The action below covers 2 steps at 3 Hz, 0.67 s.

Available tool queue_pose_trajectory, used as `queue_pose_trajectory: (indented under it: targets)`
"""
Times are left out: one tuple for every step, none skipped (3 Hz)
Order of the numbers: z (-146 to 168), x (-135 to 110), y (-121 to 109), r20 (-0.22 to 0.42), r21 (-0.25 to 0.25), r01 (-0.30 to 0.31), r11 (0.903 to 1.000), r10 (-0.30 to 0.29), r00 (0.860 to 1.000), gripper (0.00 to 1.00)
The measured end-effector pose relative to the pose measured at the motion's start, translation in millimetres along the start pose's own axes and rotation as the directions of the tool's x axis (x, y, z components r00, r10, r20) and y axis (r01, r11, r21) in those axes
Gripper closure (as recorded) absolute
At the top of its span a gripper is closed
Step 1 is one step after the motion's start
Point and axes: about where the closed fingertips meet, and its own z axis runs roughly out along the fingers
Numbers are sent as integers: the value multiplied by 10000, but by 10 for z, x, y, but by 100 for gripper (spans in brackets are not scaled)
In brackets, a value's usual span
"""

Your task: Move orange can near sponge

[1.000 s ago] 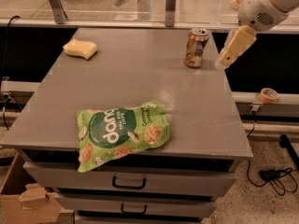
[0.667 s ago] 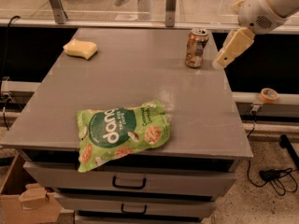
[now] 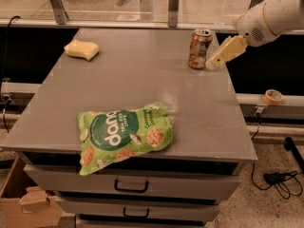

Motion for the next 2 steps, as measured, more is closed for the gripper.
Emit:
queue_pose_trajectory:
  targets:
    - [290,22,-113,1002,-45,-785,9969,786,9919,0]
    - [577,5,-265,1999,-17,-1377,9905,1353,9704,0]
